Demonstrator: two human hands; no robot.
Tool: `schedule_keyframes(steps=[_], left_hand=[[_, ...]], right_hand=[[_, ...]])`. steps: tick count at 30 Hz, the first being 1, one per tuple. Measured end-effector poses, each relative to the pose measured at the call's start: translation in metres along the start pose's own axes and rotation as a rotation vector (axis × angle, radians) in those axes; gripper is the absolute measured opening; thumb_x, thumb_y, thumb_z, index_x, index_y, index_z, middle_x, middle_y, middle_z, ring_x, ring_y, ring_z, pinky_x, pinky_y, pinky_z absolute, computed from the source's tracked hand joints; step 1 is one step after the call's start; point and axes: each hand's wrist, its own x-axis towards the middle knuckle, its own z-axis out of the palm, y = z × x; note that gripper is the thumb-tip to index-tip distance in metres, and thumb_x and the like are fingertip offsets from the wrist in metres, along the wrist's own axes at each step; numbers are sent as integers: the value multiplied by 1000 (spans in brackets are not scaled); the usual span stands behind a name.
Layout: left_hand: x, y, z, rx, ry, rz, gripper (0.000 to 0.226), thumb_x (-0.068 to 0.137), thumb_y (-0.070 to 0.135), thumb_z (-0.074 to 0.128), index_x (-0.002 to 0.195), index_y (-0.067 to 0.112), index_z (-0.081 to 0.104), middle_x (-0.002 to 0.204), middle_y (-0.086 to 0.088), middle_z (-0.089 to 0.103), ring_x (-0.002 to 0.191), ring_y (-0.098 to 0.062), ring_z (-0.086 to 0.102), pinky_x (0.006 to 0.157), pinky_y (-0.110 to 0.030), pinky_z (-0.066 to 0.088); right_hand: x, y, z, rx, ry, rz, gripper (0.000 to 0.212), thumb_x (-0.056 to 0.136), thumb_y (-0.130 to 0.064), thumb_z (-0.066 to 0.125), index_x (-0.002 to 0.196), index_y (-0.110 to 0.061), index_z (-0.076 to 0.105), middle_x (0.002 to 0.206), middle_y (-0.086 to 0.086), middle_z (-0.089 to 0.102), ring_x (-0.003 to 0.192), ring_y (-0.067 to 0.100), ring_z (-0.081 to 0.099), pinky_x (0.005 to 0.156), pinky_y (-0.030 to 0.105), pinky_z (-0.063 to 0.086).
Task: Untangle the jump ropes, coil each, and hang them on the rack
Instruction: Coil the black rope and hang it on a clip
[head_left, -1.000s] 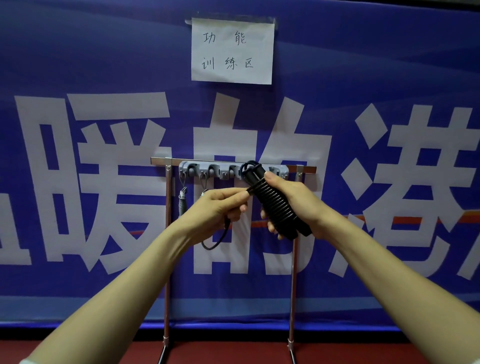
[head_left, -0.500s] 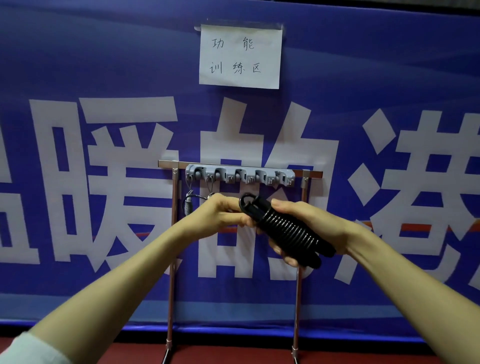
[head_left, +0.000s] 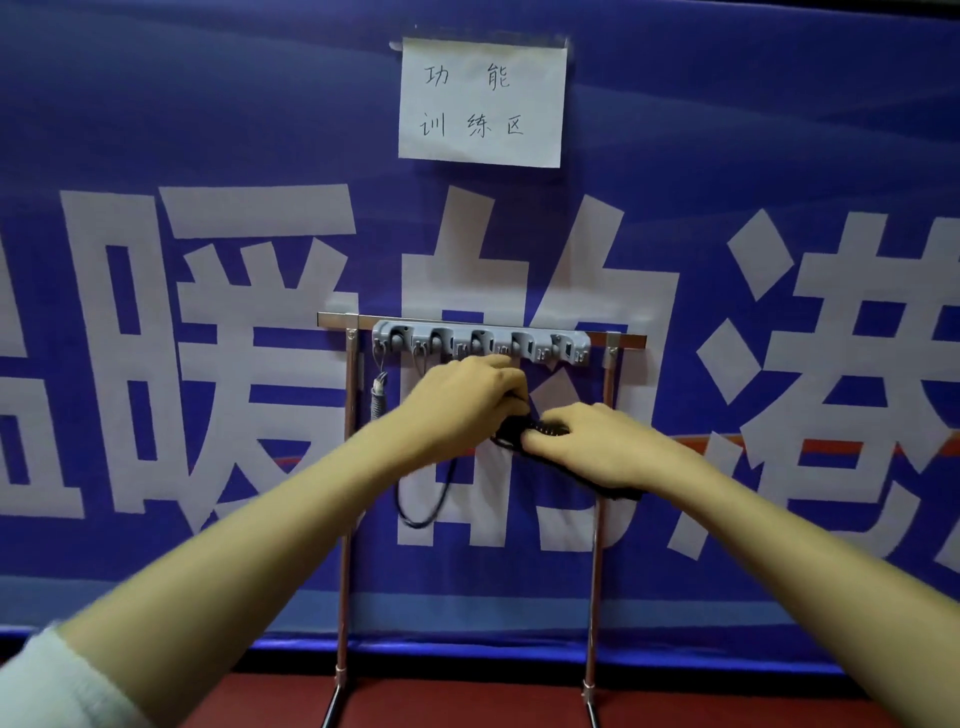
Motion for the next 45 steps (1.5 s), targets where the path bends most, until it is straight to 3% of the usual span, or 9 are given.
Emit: schedule_keyframes(steps=[4,8,14,18,27,32,36,41,45], left_hand=[[-9,9,20,-523,315,-240,18,95,15,60,107,11,71,93,-2,66,74,-16,62,69,-24,49],[-15,14,30,-1193,305,-462,19,93,9,62,108,13,71,83,-1,69,63,-8,56,57,-15,45],[-12,21,38,-1487,361,-512,14,96,20,57,97,10,68,82,0,68,56,-3,43,54,-12,38],[-10,15,33,-1632,154,-608,12,91,15,62,99,8,68,83,-1,72,70,-11,48,59,-17,39],[-8,16,19,-626,349,-324,17,90,13,67,105,11,74,95,2,69,84,-2,60,75,-5,44],[-11,18,32,-296,478,-47,13,84,6,69,97,4,74,85,-7,67,74,-19,63,67,-30,55],[-8,2,29,150,488,186,16,73,0,79,86,5,71,74,-7,64,63,-24,56,65,-28,35],[-6,-9,19,284,502,274,14,80,4,58,87,6,70,78,-7,65,68,-25,58,73,-31,32],[-5,-13,19,246,401,214,34,59,0,84,88,8,69,83,-7,67,75,-27,60,74,-32,33]], right_hand=[[3,4,-2,-118,258,8,44,90,-67,33,97,-30,55,79,-6,61,81,21,60,66,33,40],[3,7,-2,-181,369,-2,44,92,-67,32,105,-30,52,80,-8,60,82,21,61,67,32,36],[5,8,-5,-229,437,9,47,94,-64,31,114,-26,51,83,-5,56,84,23,62,66,32,36],[7,11,-2,-298,492,-6,47,95,-62,31,120,-26,48,90,-2,61,85,25,64,64,32,38],[10,13,6,-428,356,-53,60,97,-62,25,152,-39,13,107,1,62,92,22,62,64,32,38],[15,12,5,-370,328,-32,66,95,-65,22,152,-40,2,102,3,63,92,26,63,66,34,40],[10,12,4,-393,324,-45,62,96,-64,22,152,-43,6,100,0,61,90,22,62,66,33,40],[7,8,3,-398,216,-43,64,95,-66,22,152,-40,5,84,-2,58,81,21,60,68,35,44],[8,5,4,-394,127,-67,68,94,-65,25,152,-39,1,77,0,52,75,22,54,68,35,40]])
